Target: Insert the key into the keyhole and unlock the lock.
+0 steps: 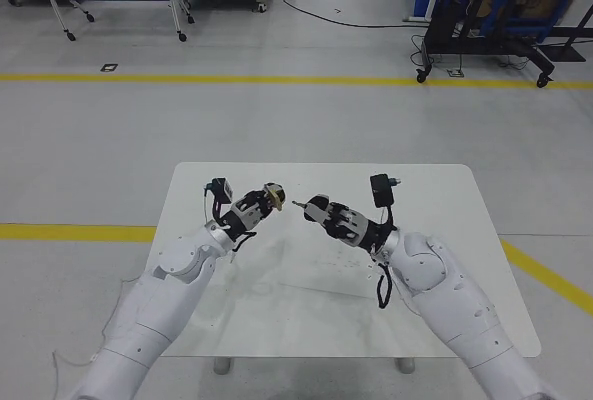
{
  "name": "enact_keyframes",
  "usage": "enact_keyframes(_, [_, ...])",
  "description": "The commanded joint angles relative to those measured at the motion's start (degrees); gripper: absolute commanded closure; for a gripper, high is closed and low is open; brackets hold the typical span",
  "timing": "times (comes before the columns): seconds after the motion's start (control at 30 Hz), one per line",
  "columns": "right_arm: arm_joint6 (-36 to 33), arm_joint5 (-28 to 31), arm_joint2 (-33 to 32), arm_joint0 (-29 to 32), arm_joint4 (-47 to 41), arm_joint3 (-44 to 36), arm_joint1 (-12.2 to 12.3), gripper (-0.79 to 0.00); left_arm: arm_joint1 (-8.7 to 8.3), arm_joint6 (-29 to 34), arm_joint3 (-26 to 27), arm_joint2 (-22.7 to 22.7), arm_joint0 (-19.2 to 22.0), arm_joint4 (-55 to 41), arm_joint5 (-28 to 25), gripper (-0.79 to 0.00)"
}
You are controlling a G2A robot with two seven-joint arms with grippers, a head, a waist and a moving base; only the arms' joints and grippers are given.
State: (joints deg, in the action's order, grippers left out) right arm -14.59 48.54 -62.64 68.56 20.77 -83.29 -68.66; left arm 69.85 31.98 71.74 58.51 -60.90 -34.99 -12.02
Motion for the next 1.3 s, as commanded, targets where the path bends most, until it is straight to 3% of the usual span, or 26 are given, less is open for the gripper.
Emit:
enact_keyframes(0.0, [-0.7, 0.5, 0.3, 0.1, -0.4, -0.1, 0.0, 0.0, -0.03, 0.0, 0.0, 0.0, -0.1, 0.0, -0.1, 0.0])
enact_keyframes(0.3, [-0.7, 0.5, 0.3, 0.1, -0.4, -0.1, 0.0, 0.0, -0.02, -0.2, 0.1, 0.0, -0.2, 0.0, 0.0, 0.0])
enact_keyframes(0.5, [9.1, -16.8, 1.0, 3.6, 17.9, -6.4, -0.6, 0.0, 0.19, -1.4, 3.0, -0.8, -1.5, 4.9, -1.9, 0.0])
enact_keyframes(0.67, [14.8, -25.0, 2.6, 6.2, 28.4, -9.6, -1.0, 0.0, 0.64, -0.3, 1.9, -0.4, -2.1, 1.6, -3.7, 0.0])
enact_keyframes(0.83, [18.9, -29.0, 3.4, 9.4, 34.1, -12.3, -1.1, 0.0, 0.97, 0.1, 1.1, -0.1, -1.9, 0.8, -4.0, 0.0])
enact_keyframes(1.27, [19.0, -35.3, 4.2, 11.5, 38.7, -14.4, -1.6, 0.0, 1.4, -1.5, 1.5, 0.4, -2.2, 4.3, -3.3, 0.0])
